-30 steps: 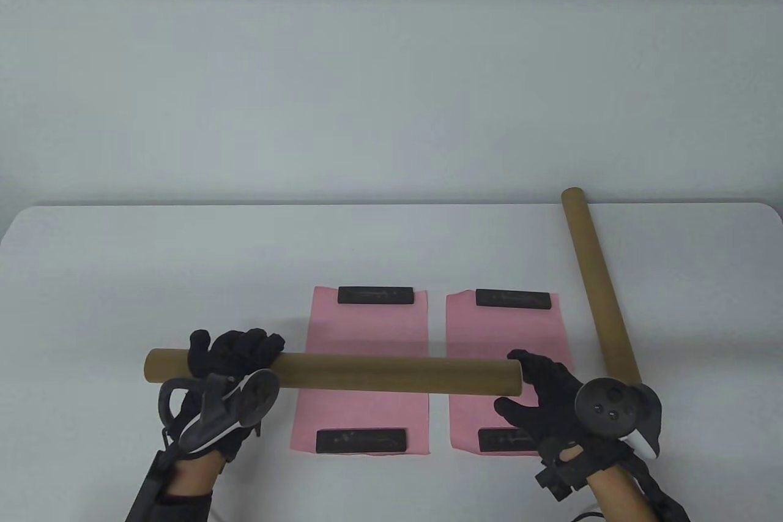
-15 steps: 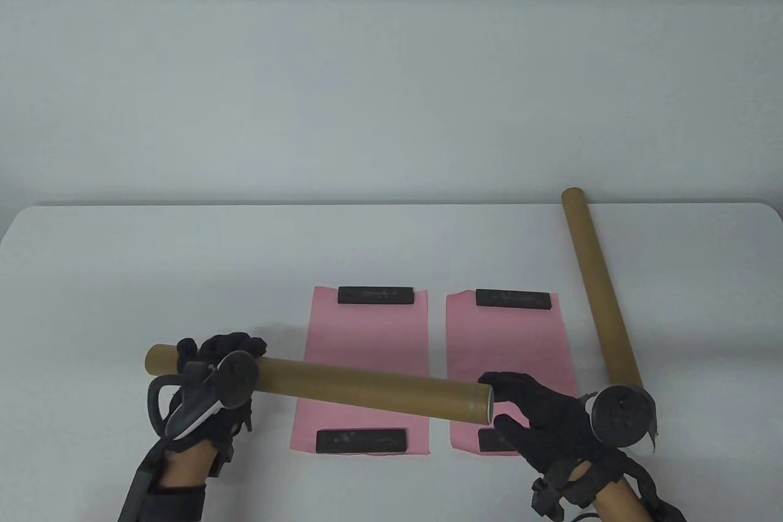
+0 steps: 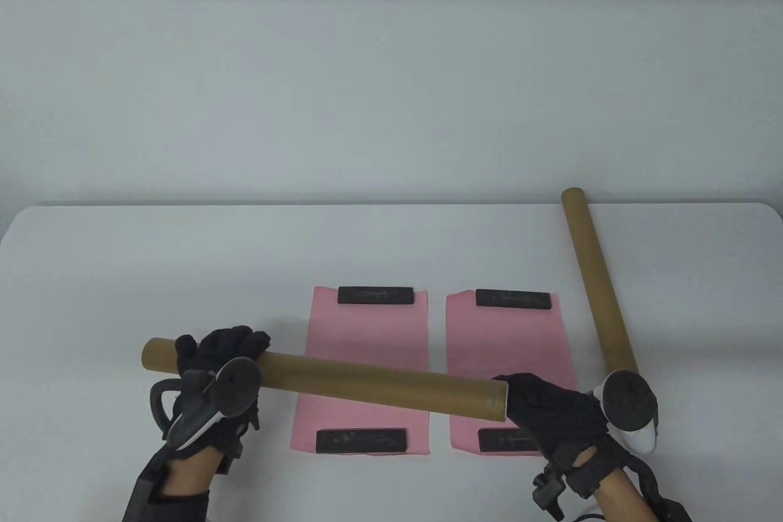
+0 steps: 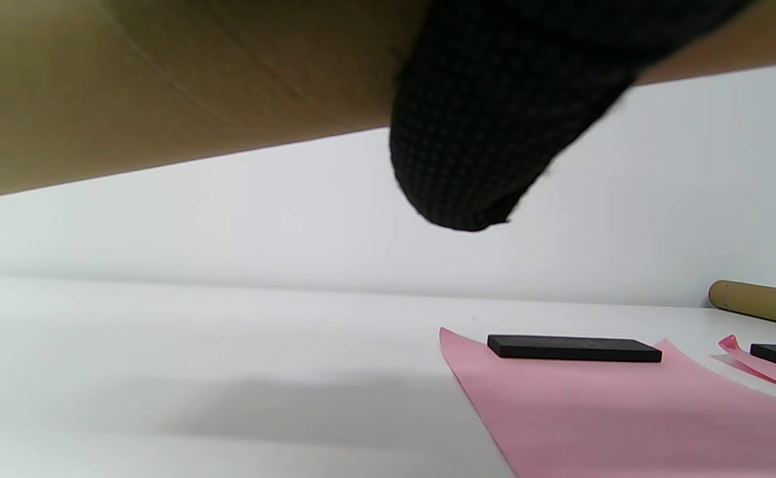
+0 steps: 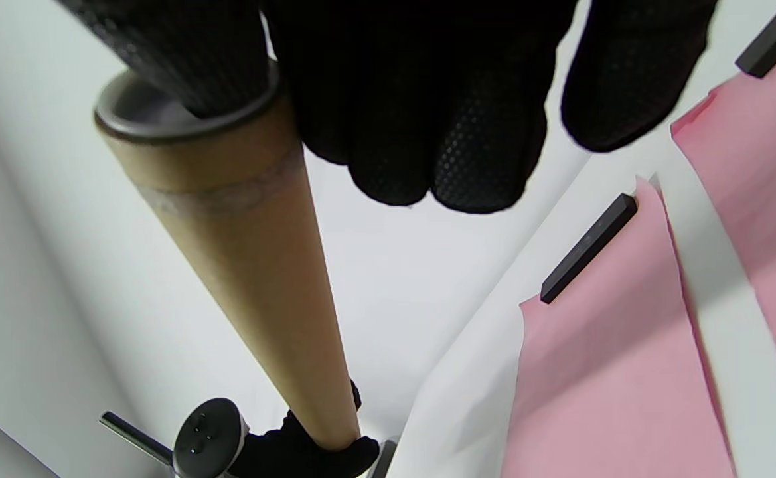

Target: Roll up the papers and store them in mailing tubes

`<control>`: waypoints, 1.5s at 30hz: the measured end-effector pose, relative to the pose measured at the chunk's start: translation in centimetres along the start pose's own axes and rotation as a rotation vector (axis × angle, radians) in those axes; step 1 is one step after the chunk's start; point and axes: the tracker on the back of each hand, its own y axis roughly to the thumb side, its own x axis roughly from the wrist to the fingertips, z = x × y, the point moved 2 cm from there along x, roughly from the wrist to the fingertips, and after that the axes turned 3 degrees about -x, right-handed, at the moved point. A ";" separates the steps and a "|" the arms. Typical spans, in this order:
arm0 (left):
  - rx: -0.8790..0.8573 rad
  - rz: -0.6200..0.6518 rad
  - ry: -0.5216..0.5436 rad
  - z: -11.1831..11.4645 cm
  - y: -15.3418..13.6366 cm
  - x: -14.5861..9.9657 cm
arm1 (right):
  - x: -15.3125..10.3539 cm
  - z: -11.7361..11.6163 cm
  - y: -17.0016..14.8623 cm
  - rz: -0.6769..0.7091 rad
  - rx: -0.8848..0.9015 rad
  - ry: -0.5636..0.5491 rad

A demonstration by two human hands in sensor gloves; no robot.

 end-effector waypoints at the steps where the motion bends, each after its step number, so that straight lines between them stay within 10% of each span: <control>1: 0.008 0.001 0.003 -0.1 0.1 -0.1 | 0.0 0.2 -0.1 -0.004 -0.001 -0.011; 23: 0.165 -0.053 -0.009 0.3 1.1 0.4 | -0.7 4.4 2.5 -0.129 -0.857 -0.391; 37: 0.139 -0.109 -0.064 1.0 -0.6 1.1 | -0.6 18.5 -8.7 -0.999 -1.457 0.066; 45: 0.165 -0.118 -0.092 1.7 -0.8 1.0 | -2.3 18.5 -14.2 -1.094 -1.471 0.182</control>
